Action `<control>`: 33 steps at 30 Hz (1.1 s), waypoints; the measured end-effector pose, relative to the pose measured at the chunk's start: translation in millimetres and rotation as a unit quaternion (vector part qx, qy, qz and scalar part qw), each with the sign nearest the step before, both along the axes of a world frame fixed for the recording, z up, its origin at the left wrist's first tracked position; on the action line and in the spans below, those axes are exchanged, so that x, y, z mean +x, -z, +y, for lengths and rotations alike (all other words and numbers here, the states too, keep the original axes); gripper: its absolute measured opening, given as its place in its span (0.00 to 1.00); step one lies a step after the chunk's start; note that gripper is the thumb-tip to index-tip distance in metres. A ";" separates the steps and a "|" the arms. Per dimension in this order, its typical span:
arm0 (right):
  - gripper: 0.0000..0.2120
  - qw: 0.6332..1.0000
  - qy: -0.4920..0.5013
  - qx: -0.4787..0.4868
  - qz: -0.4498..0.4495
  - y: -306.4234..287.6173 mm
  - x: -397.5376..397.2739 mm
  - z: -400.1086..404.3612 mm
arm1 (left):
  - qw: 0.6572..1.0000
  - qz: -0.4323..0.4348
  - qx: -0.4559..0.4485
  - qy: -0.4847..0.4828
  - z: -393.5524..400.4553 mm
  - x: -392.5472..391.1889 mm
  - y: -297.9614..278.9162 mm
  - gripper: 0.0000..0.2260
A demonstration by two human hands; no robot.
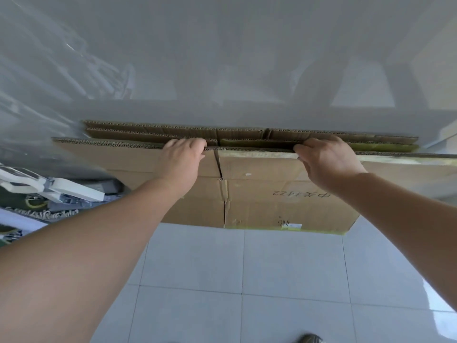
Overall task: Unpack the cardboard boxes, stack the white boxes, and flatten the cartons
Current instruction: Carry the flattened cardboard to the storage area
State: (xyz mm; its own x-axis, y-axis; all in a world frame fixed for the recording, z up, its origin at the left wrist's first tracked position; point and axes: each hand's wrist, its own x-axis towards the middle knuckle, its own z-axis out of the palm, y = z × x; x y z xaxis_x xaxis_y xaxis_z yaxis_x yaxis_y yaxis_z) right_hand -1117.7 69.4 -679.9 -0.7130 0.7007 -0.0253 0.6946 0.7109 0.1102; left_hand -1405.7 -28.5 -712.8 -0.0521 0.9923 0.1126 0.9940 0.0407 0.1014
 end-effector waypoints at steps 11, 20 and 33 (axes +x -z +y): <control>0.05 0.996 0.091 -0.017 -0.014 13.8 -9.5 9.7 | 0.995 0.063 -0.040 -0.064 13.6 10.8 -4.2 0.13; 0.05 0.998 0.059 0.017 0.011 9.6 18.0 3.2 | 0.997 0.030 -0.059 -0.046 6.0 22.8 -9.8 0.12; 0.09 0.996 0.092 0.011 0.013 -4.9 40.0 -9.6 | 0.997 0.017 -0.079 0.007 0.7 63.5 -21.5 0.10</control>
State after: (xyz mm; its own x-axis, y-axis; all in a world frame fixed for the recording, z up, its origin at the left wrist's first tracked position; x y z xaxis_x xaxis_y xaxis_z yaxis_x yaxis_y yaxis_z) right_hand -1077.7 59.8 -674.9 -0.5721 0.8201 0.0087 0.8162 0.5683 0.1037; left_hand -1342.2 -27.9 -691.3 -0.0379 0.9984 -0.0430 0.9973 0.0405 0.0612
